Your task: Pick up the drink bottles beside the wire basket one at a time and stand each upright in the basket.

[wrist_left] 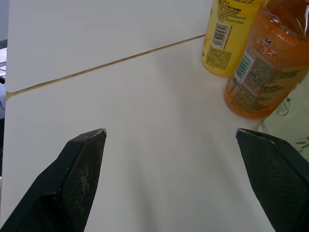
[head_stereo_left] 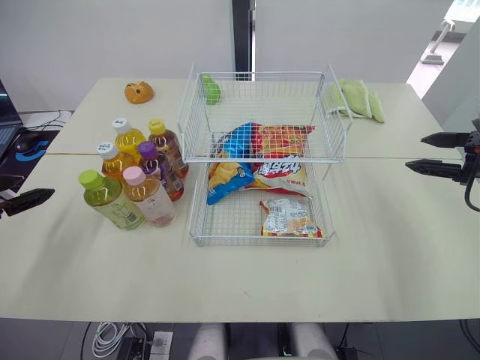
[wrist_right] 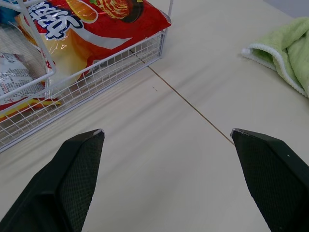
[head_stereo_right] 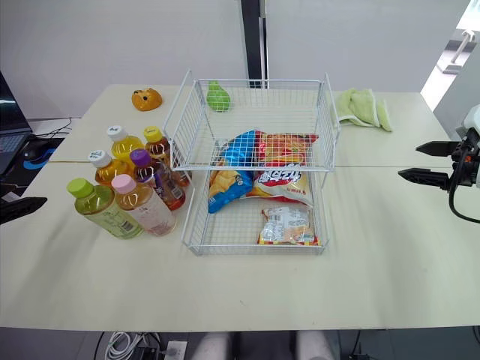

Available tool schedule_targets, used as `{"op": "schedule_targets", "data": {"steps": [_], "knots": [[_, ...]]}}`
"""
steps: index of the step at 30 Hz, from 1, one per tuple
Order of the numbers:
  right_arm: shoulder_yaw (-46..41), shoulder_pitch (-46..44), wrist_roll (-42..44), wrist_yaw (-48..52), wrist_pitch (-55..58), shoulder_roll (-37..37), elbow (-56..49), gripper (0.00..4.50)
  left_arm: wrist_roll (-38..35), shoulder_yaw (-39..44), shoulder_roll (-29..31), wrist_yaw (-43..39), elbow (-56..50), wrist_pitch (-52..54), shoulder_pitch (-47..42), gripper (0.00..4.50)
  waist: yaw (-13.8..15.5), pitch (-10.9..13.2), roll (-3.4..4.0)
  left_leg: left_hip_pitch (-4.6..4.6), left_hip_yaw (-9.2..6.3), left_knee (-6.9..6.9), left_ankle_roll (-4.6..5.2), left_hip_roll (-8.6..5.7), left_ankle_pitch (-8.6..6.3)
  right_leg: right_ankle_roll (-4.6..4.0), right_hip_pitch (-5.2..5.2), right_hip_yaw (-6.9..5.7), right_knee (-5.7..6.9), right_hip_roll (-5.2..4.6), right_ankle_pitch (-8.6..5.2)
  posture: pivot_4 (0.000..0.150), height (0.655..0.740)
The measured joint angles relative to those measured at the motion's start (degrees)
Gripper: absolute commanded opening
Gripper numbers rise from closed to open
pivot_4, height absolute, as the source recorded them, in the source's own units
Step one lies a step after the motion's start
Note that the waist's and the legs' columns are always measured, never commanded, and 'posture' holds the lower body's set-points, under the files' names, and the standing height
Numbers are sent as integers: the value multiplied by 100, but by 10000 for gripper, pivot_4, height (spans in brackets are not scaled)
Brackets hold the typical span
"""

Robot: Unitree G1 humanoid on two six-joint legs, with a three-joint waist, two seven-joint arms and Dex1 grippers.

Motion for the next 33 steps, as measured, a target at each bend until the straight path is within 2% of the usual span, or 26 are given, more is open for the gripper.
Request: {"op": "schedule_targets", "data": {"steps": [9, 16, 23, 28, 33], "knots": [[-18, 341, -116, 113, -194, -5, 235, 45000, 146, -44, -79, 285, 520, -397, -1001, 44515, 7, 1, 1, -1, 2, 4, 0, -9, 0, 2, 1, 1, 6, -5, 0, 1500, 7400], [-263, 748, -109, 63, -268, -7, 199, 45000, 286, -201, -166, 286, 772, -536, -1089, 44515, -21, 1, 0, 1, 2, 3, 0, -4, 0, 1, 0, 2, 10, -1, 1, 1500, 7400], [-736, 614, -100, -791, -1124, 365, 125, 45000, 336, -201, -231, 591, 892, -865, -1096, 44515, -22, 1, 0, 3, 2, 7, 0, -4, 0, 1, 1, 2, 14, -1, 1, 1500, 7400], [-940, 410, 411, -841, -1004, 696, -549, 45000, 290, 32, -412, 1089, 907, -1132, -1063, 44515, -17, 1, 0, 2, 1, 6, 0, -4, 0, 1, 0, 2, 14, -2, 1, 1500, 7400], [-975, -28, 1689, -646, 130, 950, -2049, 45000, 93, 188, -482, 937, 899, -1024, -866, 44515, -34, 0, -1, 1, -7, 4, 0, 1, 0, 0, 2, -6, 13, -1, 1, 1500, 7400]]}}
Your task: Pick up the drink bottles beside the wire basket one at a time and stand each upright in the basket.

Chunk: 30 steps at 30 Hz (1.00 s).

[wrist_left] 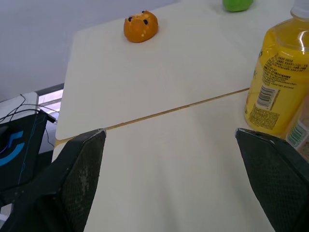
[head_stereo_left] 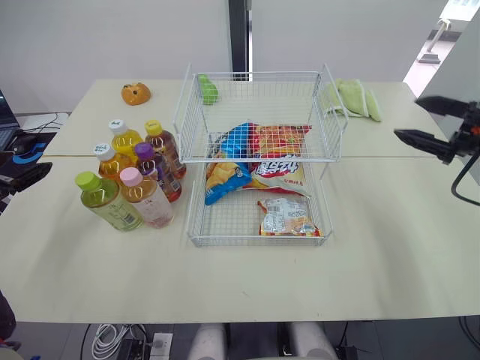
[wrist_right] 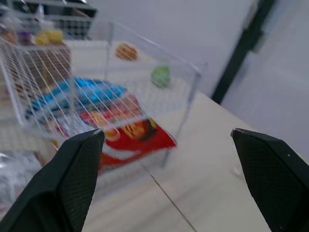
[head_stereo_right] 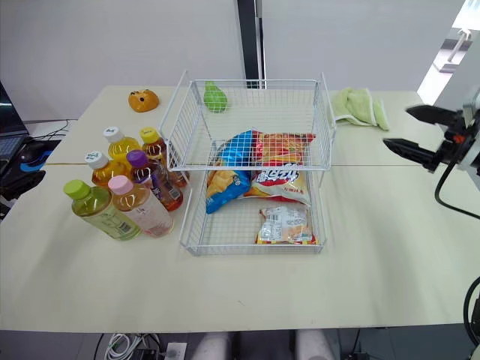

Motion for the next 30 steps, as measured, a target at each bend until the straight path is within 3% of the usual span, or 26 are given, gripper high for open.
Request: {"op": "schedule_targets", "data": {"steps": [5, 9, 17, 30], "knots": [[59, -182, 1271, -359, 1418, 258, -1446, 45000, -236, 249, -362, -62, -156, 230, 564, 44515, 39, 0, -2, -1, 6, 6, 0, 42, 0, -1, 1, 1, -1, -1, 1, 1500, 7400], [259, -457, 1803, -784, 1987, 563, -2168, 45000, -458, 394, -629, 79, -710, 653, 891, 44515, 51, -6, -11, 0, 2, 7, 0, 54, 0, -7, 1, -2, -1, 9, 5, 1500, 7400], [861, -687, 1710, -1069, 2016, 1070, -2539, 45000, -1212, 1388, -1229, 820, -3104, 1429, 2516, 44515, 32, -6, -12, 0, 5, 3, 0, 65, -1, -15, -3, 5, -9, -4, 9, 1500, 7400], [1002, 503, 1333, -810, 1162, 1432, -2953, 45000, -2367, 3079, -2514, 1987, -6820, 2705, 5007, 44515, 57, -13, -23, 3, 2, 4, -1, 71, -1, -23, 8, 3, -31, -1, 14, 1500, 7400]]}}
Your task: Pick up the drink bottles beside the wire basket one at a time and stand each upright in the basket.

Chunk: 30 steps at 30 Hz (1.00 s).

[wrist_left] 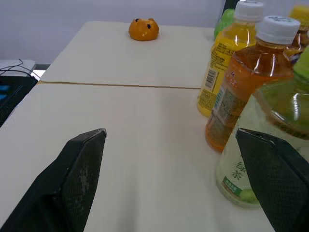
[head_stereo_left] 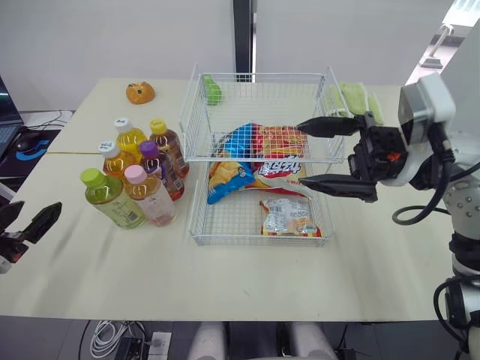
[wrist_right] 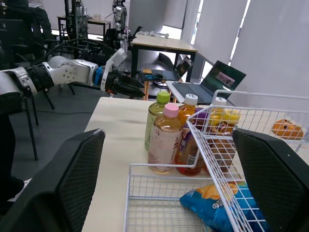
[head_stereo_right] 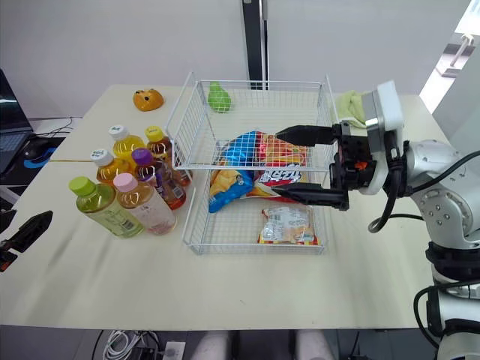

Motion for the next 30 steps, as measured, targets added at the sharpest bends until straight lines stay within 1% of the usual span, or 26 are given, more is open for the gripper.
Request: {"op": "schedule_targets", "data": {"steps": [3, 6, 9, 10, 13, 16, 21, 24, 27, 29, 30], "knots": [[-15, 115, -18, -4, -71, -1, -39, 45000, -319, 431, -369, 207, -909, 199, 608, 44515, -1, -2, -3, 0, 2, -1, 0, 1, 0, 1, 4, 1, -12, 1, 0, 1500, 7400], [-23, 120, -46, 2, -122, 1, -34, 45000, -833, 946, -613, 371, -1677, 422, 1157, 44515, 1, -2, -4, 1, -1, 0, 0, 5, 0, -1, 5, 1, -13, 8, 0, 1500, 7400], [-44, 117, -4, 20, -123, 1, 6, 45000, -1335, 1082, -858, 475, -2416, 631, 1652, 44515, 1, -3, -4, 3, 2, 0, 0, 3, 0, -1, 8, 3, -18, 18, 0, 1500, 7400], [-46, 116, 2, 30, -123, 0, 19, 45000, -1420, 1077, -897, 496, -2546, 669, 1692, 44515, 6, -3, -4, 3, 2, 0, 0, 2, 0, -1, 10, 3, -19, 27, 0, 1500, 7400], [-45, 91, 1, 69, -123, 0, 54, 45000, -1575, 915, -893, 783, -2844, 688, 1505, 44515, 69, -4, -5, 3, 0, 3, 0, -2, 0, -4, 12, 4, -21, 48, 2, 1500, 7400], [-38, 75, -11, 74, -125, -1, 57, 45000, -1510, 582, -676, 1067, -2852, 684, 1135, 44515, 99, -5, -6, 1, -1, 2, 0, 3, 0, -23, 14, 4, -46, 79, 20, 1500, 7400], [-32, 67, -16, 62, -124, -5, 56, 45000, -1064, -194, -252, 1458, -2654, 702, 439, 44515, 119, -4, -6, 2, 3, -2, 0, 10, 0, -25, 11, 10, -51, 90, 23, 1500, 7400], [-33, 54, -62, 46, -126, -5, 89, 45000, -865, -545, -210, 1484, -2419, 692, 130, 44515, 107, -4, -6, 0, 5, -3, 0, 12, 0, -25, 9, 11, -51, 91, 23, 1500, 7400], [-32, 50, -99, 30, -126, -5, 105, 45000, -771, -667, -209, 1447, -2300, 668, -3, 38514, 111, -4, -6, -2, 5, -3, 0, 13, 0, -25, 7, 10, -51, 91, 23, 1500, 7400], [-33, 50, -123, 14, -126, -5, 104, 45000, -722, -706, -181, 1431, -2178, 616, -146, 32627, 122, -4, -6, -2, 4, -3, 0, 13, 0, -25, 8, 9, -51, 91, 23, 1500, 7400], [-33, 50, -135, 0, -126, -7, 101, 45000, -702, -742, -145, 1423, -2138, 604, -180, 32627, 124, -4, -6, -2, 4, -3, 0, 13, 0, -25, 8, 9, -51, 91, 23, 1500, 7400]]}}
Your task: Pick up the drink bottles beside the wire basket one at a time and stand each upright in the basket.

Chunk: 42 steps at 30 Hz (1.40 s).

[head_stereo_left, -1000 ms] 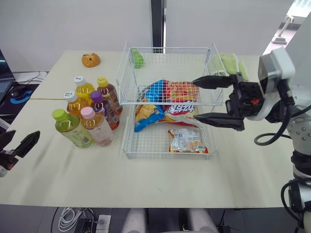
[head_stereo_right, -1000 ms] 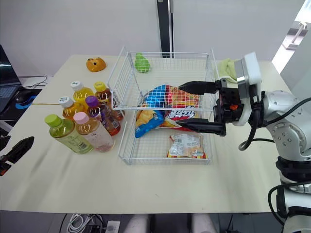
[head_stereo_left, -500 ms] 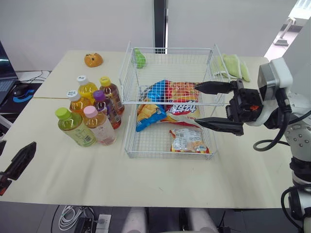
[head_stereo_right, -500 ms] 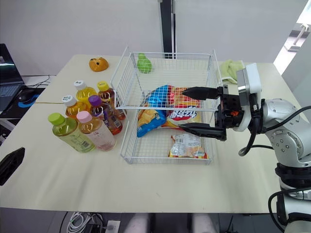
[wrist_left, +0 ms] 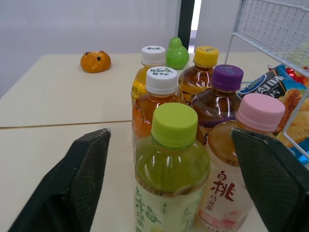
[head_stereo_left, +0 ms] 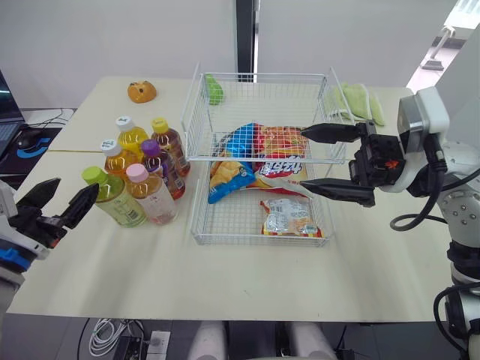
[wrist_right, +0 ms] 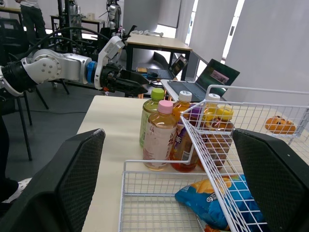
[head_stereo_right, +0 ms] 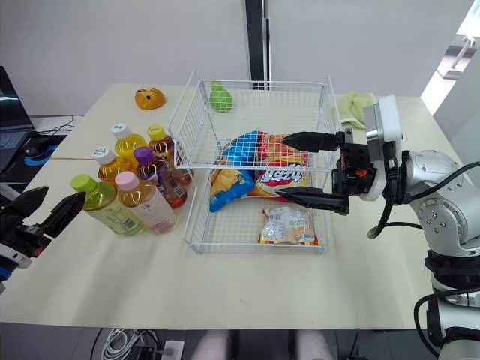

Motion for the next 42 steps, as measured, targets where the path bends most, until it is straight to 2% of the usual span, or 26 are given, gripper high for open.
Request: {"op": "schedule_targets", "data": {"steps": [17, 38, 42], "knots": [[-13, 54, -69, -199, 17, -62, -122, 45000, 647, -767, 193, -332, 710, -206, -823, 32627, 7, 0, 0, -1, 1, -2, 0, -1, 0, 1, -1, 0, -2, -1, 0, 1500, 7400], [9, -325, -56, -529, 329, 7, -119, 45000, 936, -1006, 177, -487, 926, -286, -972, 32627, 7, 1, 1, -2, 1, -3, 0, 0, 0, 2, -2, 0, -3, -3, 1, 1500, 7400], [9, -371, -57, -548, 341, 30, -117, 45000, 934, -1006, 177, -496, 926, -269, -971, 20497, 7, 1, 1, -2, 1, -3, 0, 0, 0, 1, -2, 0, -3, -3, 1, 1500, 7400]]}}
